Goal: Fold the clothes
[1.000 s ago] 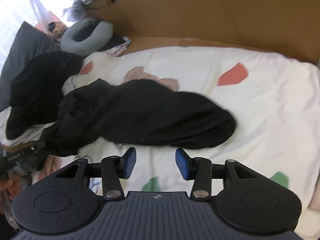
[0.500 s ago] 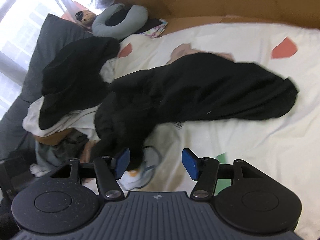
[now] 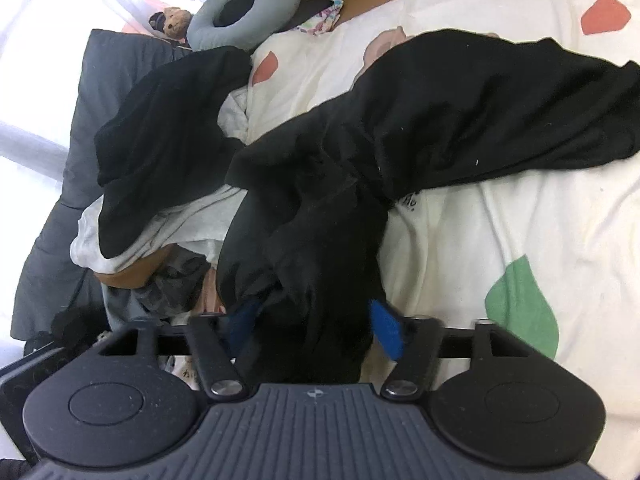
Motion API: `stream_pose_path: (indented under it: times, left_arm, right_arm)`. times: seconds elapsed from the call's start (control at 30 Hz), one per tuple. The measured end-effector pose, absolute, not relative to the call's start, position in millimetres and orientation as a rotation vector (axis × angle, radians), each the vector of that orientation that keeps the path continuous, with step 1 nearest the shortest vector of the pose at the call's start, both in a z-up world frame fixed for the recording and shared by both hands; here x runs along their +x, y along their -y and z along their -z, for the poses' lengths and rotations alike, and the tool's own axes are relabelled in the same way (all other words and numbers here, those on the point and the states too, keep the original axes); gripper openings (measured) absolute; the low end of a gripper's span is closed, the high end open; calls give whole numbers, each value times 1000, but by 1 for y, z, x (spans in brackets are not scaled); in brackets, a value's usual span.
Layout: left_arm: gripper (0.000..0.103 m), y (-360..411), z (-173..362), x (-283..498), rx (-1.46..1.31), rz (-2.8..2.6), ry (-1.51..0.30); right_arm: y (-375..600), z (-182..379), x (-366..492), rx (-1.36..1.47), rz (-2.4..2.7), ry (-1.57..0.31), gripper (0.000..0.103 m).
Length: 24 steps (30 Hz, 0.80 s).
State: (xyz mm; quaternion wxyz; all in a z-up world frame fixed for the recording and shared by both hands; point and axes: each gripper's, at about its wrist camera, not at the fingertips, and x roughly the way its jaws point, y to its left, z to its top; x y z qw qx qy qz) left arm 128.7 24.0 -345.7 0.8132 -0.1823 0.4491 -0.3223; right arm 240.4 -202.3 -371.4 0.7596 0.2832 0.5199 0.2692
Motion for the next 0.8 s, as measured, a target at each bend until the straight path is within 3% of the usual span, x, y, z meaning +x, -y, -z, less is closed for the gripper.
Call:
stream_pose_path:
  times: [0.03,0.07,0.17,0.27,0.37,0.43,0.47,0.63,0.8]
  left_arm:
    - [0,-24,345,129,-382,685,-960]
    - [0,-23,345,129,-376,681,-961]
    - [1,-27,341,133,-362,671,-958]
    - [17,-35,334,140,-346,637,-933]
    - [38,-47,329,147,-335,580,-903]
    - [63,-54,327,151,-310,519,-889]
    - [67,-58,327,153,-296,481,-883]
    - [84,-68,336,170,-265,336,-846]
    - [84,-66,357,190,-247,297,-874]
  right_arm:
    - [203,371,241,608,-585,-1126,10]
    - [204,371,241,600,-583,-1120,1]
    - [211,368,241,583,-571,-1102,0]
    - [226,363,239,580,-547,-1084,0]
    - [240,360,237,573,-525,-1079,0]
    - [246,358,234,565,-513,-1076,0]
    - [248,357,233,561,-510,-1074,0]
    - [262,350,224,537,-464,-1056,0]
    - [274,348,217,533,-431,-1049,0]
